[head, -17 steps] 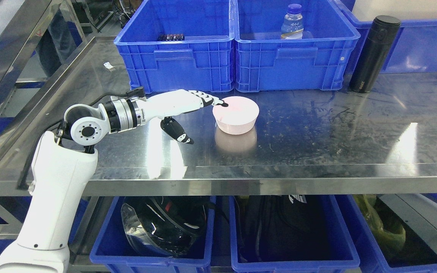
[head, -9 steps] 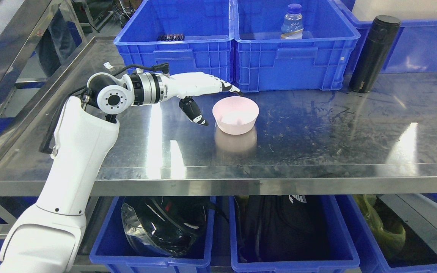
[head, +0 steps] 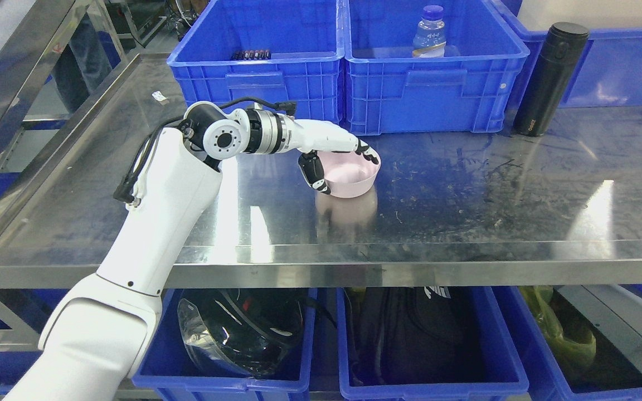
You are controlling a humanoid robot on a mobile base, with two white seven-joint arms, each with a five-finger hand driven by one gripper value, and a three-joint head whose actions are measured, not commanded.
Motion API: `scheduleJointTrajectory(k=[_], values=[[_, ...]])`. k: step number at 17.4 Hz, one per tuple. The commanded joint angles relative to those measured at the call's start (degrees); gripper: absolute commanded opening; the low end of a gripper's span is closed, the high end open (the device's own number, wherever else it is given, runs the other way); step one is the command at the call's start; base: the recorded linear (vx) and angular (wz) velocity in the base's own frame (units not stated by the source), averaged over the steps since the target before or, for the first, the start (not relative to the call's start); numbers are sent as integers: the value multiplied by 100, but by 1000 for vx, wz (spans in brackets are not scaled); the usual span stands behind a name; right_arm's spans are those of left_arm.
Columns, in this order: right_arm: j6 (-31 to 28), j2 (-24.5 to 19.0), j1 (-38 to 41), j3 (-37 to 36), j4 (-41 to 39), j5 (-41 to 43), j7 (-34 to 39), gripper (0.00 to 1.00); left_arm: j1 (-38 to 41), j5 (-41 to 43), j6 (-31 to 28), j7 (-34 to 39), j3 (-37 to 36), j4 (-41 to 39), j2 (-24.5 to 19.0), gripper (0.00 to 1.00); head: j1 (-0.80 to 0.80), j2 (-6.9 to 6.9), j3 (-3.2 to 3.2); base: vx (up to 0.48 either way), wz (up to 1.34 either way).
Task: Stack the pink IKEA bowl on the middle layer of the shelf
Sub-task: 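Lower the left hand onto the pink bowl rim and grip it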
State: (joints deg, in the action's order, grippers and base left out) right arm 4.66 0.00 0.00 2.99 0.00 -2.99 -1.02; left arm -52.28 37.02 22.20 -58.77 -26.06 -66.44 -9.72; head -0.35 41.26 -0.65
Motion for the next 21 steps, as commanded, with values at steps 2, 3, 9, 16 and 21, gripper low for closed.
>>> scheduleJointTrajectory(k=[2, 3, 9, 16, 21], values=[[0, 100, 27, 0, -100, 0, -4, 100, -239, 657, 12, 6, -198, 1028, 647, 75, 0, 0, 0, 0, 0], [0, 100, 27, 0, -100, 0, -4, 100, -239, 683, 13, 6, -206, 1028, 647, 74, 0, 0, 0, 0, 0], [0, 100, 27, 0, -100, 0, -4, 100, -230, 842, 13, -21, -198, 1089, 647, 65, 0, 0, 0, 0, 0], [0, 100, 18, 0, -100, 0, -4, 100, -107, 816, 776, -600, 557, 1318, 726, 14, 0, 0, 0, -3, 34], [0, 100, 27, 0, -100, 0, -4, 100, -81, 702, 1881, -618, 1601, 1283, 857, 0, 0, 0, 0, -1, 10]])
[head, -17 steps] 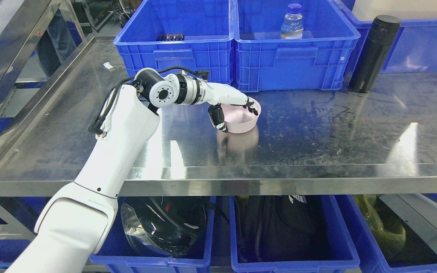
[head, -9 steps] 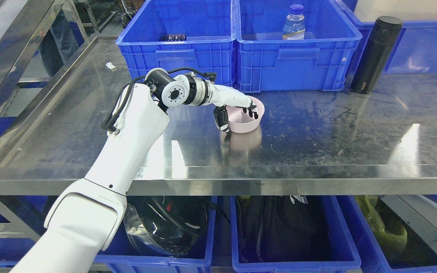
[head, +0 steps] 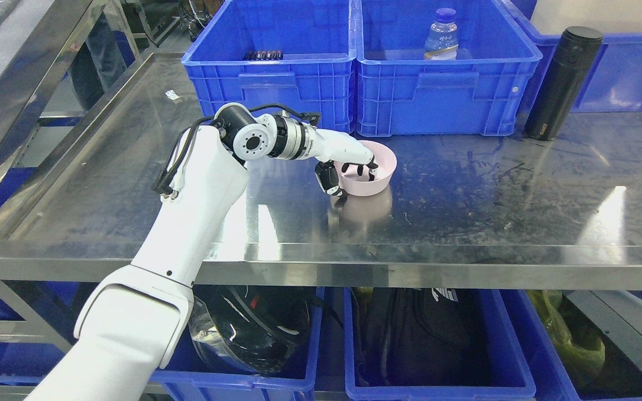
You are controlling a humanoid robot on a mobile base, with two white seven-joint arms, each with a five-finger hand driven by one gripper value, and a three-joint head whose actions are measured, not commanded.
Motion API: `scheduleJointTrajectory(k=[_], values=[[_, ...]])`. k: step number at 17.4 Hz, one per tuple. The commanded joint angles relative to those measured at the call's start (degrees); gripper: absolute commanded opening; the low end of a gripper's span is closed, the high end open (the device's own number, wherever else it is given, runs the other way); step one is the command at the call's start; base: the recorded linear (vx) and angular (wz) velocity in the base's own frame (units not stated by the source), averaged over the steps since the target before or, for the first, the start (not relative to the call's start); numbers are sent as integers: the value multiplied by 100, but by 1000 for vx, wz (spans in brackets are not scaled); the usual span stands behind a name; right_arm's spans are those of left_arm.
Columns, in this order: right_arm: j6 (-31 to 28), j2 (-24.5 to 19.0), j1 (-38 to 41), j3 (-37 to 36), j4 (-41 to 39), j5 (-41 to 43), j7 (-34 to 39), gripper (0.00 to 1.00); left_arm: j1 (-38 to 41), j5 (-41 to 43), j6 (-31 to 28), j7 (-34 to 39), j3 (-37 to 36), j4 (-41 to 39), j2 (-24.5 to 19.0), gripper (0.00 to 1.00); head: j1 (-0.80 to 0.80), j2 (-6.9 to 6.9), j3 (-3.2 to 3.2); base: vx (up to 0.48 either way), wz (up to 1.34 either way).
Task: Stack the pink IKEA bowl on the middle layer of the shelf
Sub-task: 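Lift the pink bowl off the table with the left hand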
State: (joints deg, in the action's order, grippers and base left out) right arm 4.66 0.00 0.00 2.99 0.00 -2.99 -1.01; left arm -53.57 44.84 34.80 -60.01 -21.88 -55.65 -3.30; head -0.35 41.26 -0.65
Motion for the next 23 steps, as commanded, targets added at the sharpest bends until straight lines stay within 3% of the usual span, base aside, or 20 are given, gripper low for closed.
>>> scheduleJointTrajectory(k=[1, 5, 9, 12, 23], values=[[0, 100, 26, 0, -100, 0, -4, 100, 75, -116, 911, -503, 1465, 186, 230, 0, 0, 0, 0, -1, 21], [0, 100, 17, 0, -100, 0, -4, 100, 303, -221, 1020, -494, 2433, -620, 230, 0, 0, 0, 0, -1, 7], [0, 100, 26, 0, -100, 0, -4, 100, 645, -1195, 1020, -477, 2549, -1561, 230, 0, 0, 0, 0, 2, -41], [0, 100, 26, 0, -100, 0, -4, 100, 1075, -1276, 1020, -468, 2532, -2274, 230, 0, 0, 0, 0, 0, 0], [0, 100, 26, 0, -100, 0, -4, 100, 1305, -1680, 1020, -222, 2567, -2970, 230, 1, 0, 0, 0, 0, 24]])
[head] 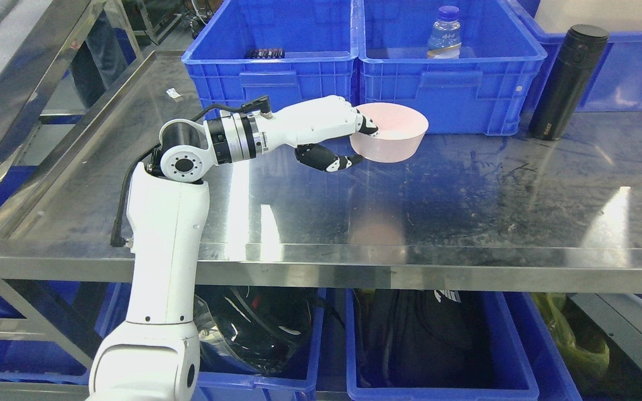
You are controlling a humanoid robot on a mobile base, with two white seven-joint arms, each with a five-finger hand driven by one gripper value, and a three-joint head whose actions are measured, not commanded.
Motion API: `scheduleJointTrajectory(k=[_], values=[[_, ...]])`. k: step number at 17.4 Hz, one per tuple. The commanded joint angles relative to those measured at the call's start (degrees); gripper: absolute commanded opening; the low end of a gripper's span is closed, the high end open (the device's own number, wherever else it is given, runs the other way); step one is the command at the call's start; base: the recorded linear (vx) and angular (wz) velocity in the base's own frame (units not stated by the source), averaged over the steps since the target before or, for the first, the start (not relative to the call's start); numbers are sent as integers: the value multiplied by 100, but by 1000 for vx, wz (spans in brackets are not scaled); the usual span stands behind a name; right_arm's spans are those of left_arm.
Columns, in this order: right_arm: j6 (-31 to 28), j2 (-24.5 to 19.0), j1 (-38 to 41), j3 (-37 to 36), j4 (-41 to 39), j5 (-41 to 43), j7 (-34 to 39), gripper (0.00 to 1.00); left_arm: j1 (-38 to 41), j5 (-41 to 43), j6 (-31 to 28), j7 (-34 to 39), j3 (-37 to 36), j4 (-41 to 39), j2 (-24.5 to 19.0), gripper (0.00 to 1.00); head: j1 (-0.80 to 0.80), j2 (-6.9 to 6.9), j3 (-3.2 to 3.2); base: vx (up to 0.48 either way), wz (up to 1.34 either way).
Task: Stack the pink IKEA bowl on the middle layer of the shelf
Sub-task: 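Hold the pink bowl raised in the left hand while driving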
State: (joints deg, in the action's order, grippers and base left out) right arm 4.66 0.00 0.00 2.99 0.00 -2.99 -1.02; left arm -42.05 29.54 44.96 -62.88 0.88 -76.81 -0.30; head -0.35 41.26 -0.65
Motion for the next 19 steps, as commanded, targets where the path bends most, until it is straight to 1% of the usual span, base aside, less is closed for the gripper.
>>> scheduleJointTrajectory(k=[1, 5, 7, 14, 19], values=[[0, 100, 17, 0, -100, 0, -4, 100, 188, -150, 4, 66, 281, -853, -70, 1, 0, 0, 0, 3, 143], [0, 100, 26, 0, -100, 0, -4, 100, 258, -142, 4, 66, 246, -862, -70, 1, 0, 0, 0, -41, 445], [0, 100, 26, 0, -100, 0, -4, 100, 267, -142, 4, 66, 228, -862, -70, 1, 0, 0, 0, -100, 856], [0, 100, 26, 0, -100, 0, -4, 100, 346, -142, 4, 66, 114, -862, -70, 1, 0, 0, 0, -115, 1098], [0, 100, 26, 0, -100, 0, -4, 100, 566, -115, 4, 66, 114, -853, -70, 1, 0, 1, 0, -74, 1232]])
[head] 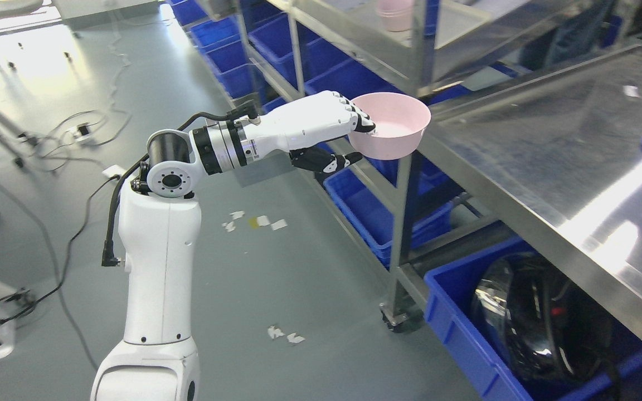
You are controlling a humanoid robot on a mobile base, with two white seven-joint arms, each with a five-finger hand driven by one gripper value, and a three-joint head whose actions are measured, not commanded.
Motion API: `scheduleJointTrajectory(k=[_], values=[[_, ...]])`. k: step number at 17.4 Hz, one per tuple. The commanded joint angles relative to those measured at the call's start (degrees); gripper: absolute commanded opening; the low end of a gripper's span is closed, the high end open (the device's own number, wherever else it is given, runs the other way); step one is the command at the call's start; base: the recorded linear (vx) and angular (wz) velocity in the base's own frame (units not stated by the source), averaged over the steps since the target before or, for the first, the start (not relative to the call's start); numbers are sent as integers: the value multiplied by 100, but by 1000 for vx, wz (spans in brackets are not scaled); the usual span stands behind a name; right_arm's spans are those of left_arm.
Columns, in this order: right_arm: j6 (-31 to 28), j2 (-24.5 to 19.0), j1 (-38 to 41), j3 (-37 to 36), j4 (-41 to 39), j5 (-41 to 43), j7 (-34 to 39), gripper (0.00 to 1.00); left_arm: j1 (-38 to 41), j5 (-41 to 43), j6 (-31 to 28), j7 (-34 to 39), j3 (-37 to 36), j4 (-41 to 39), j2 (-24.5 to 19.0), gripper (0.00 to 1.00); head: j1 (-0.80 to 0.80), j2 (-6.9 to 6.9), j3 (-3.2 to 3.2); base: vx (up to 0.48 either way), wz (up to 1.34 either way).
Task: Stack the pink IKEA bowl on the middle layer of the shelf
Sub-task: 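Hold the pink bowl raised in the left hand while driving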
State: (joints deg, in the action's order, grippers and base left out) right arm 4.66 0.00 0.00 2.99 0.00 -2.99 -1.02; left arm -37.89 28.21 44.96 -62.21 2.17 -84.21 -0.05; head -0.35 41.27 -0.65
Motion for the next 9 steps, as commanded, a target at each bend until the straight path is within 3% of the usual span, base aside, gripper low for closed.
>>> scheduleJointTrajectory(k=[1, 6, 9], values=[[0, 100, 26, 0, -100, 0, -3, 100, 150, 18, 4, -2, -6, -114, -95, 1, 0, 0, 0, -53, 1044], [0, 100, 26, 0, -100, 0, -3, 100, 246, 18, 4, 7, -23, -114, -95, 1, 0, 1, 0, -36, 800], [0, 100, 26, 0, -100, 0, -3, 100, 405, 0, 4, 130, 3, -131, -95, 1, 0, 1, 0, 50, 339]])
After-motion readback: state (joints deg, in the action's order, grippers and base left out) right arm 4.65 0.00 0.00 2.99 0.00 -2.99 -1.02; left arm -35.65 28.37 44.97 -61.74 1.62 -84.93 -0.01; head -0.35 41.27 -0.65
